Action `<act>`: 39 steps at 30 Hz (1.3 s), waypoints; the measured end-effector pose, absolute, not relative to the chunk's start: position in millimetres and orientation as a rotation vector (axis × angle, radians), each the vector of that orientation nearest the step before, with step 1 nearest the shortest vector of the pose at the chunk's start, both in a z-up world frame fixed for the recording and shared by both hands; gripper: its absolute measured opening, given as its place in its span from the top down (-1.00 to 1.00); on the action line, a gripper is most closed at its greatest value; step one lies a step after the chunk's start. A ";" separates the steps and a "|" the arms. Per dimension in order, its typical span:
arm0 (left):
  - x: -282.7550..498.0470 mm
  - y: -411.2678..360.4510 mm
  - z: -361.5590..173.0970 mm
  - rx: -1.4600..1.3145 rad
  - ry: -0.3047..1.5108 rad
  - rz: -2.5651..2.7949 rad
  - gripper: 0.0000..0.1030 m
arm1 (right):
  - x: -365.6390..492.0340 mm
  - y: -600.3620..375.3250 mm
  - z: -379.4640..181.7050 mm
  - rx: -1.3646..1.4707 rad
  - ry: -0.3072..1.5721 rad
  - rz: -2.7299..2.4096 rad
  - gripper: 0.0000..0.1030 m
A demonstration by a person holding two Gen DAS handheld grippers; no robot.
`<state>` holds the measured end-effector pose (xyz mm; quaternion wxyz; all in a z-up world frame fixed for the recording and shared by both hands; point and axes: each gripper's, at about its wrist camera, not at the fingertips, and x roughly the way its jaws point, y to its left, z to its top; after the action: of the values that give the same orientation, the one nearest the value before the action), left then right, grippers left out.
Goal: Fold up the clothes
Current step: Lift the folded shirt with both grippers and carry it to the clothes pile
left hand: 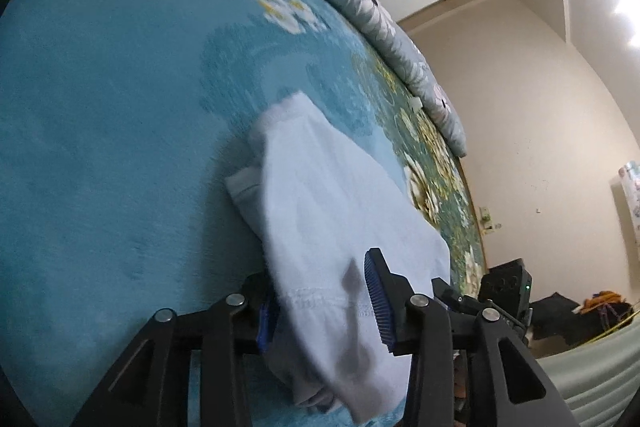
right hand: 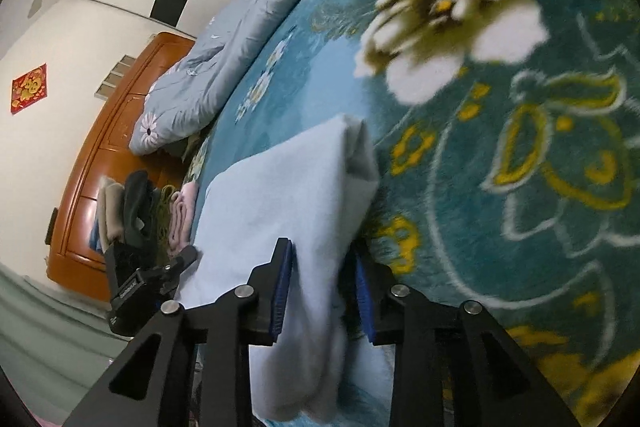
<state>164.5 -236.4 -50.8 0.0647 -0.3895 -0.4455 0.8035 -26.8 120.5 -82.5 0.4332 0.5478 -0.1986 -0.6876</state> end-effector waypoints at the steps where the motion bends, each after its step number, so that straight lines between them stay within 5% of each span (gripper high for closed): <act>1: 163.5 -235.2 -52.1 -1.178 -1.347 2.424 0.17 | -26.2 118.9 -82.2 1.366 -0.494 -1.713 0.40; 5: 161.3 -233.3 -52.7 -1.173 -1.355 2.429 0.21 | -23.4 112.6 -80.6 1.371 -0.491 -1.714 0.38; 9: 163.8 -235.0 -52.9 -1.159 -1.388 2.427 0.50 | -20.5 106.6 -78.4 1.377 -0.486 -1.715 0.73; 22: 188.9 -247.7 -0.6 -0.919 -1.372 2.475 0.63 | 3.4 70.3 6.7 1.220 -0.308 -1.710 0.78; 39: 344.1 -429.1 248.1 -0.287 -0.977 2.991 0.63 | 91.4 -135.0 236.4 0.674 -0.059 -1.449 0.78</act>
<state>344.1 -429.1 248.1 -0.0088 -0.0909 -0.3092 0.9466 91.4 -135.0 236.4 0.6969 0.3024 -0.0265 -0.6498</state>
